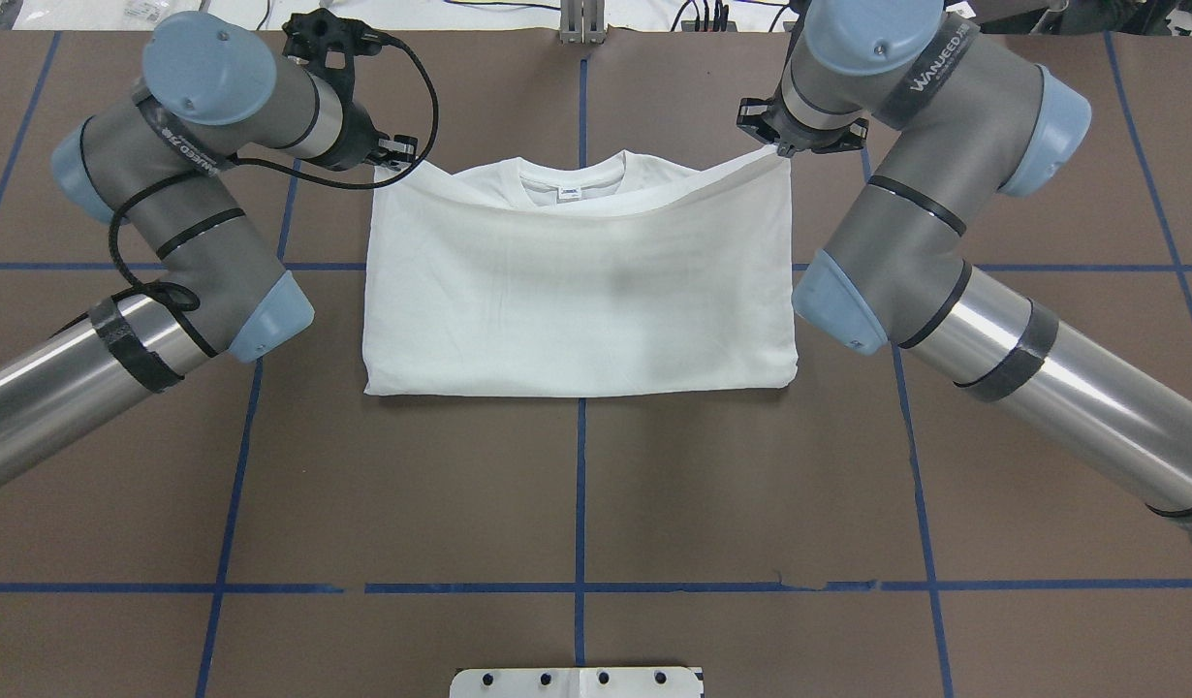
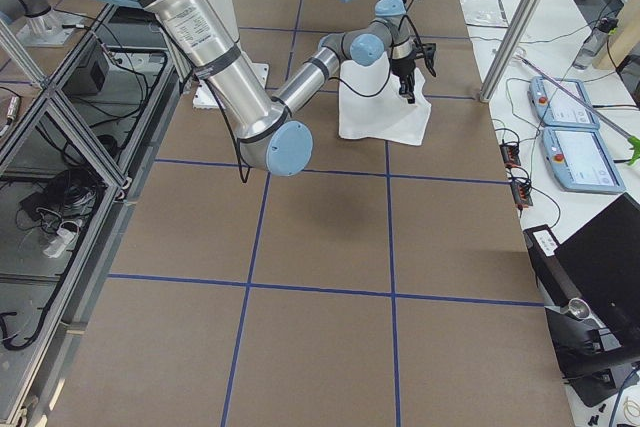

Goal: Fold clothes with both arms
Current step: 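Release the hem and draw both grippers back from the folded shirt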

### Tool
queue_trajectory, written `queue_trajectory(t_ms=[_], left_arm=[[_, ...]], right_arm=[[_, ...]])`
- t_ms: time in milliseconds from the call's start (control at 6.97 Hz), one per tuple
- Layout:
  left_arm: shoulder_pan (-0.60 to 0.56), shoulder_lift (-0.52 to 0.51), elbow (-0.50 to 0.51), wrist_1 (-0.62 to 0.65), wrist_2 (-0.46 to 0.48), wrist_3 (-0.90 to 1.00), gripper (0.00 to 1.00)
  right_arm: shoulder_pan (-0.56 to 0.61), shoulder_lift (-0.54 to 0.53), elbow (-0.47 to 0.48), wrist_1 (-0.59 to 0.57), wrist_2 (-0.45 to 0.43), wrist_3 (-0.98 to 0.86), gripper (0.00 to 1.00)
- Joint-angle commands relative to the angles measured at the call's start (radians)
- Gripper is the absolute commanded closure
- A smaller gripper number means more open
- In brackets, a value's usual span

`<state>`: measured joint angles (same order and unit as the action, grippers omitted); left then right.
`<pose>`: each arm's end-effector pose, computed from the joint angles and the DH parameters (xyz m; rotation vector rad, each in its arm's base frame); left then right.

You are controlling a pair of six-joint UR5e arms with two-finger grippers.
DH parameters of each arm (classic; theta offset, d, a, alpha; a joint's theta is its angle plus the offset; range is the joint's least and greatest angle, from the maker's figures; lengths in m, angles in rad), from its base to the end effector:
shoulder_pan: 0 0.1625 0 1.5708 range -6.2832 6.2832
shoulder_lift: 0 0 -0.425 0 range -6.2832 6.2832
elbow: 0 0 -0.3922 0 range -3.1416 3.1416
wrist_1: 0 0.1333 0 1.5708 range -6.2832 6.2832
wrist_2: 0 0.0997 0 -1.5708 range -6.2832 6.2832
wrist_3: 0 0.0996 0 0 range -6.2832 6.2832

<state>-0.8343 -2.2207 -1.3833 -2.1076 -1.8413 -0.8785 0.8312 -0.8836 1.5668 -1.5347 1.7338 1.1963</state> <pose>0.4199 -0.6220 0.2940 0.5071 0.8878 0.0057 -0.3944 -0.6061 0.2517 0.2802 -0.6837 0.3773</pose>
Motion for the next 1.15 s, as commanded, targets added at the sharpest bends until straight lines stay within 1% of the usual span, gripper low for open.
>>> queue_trajectory(t_ms=[0,143,287,430,574,717,861,1004], left_arm=[[0.01,-0.016,0.122,-0.081,0.011,0.039,1.0],[0.029,-0.016,0.127,-0.081,0.023,0.039,1.0],[0.047,-0.017,0.127,-0.081,0.034,0.038,1.0],[0.05,-0.016,0.127,-0.081,0.034,0.039,1.0],[0.05,-0.016,0.125,-0.081,0.033,0.039,1.0],[0.05,-0.014,0.125,-0.083,0.033,0.039,1.0],[0.05,-0.013,0.122,-0.083,0.033,0.042,0.78],[0.047,-0.007,0.115,-0.095,0.03,0.114,0.01]], right_arm=[[-0.003,0.02,-0.143,0.086,-0.02,-0.014,1.0],[-0.017,0.021,-0.163,0.094,-0.026,-0.015,1.0],[-0.03,0.023,-0.163,0.096,-0.026,-0.012,1.0],[-0.041,0.021,-0.163,0.097,-0.028,-0.006,0.93],[-0.046,0.021,-0.165,0.116,-0.028,-0.001,0.67],[-0.046,0.015,-0.171,0.133,-0.028,-0.001,0.6],[-0.049,0.009,-0.177,0.137,-0.037,-0.006,0.04],[-0.05,0.011,-0.174,0.139,-0.066,-0.007,0.0]])
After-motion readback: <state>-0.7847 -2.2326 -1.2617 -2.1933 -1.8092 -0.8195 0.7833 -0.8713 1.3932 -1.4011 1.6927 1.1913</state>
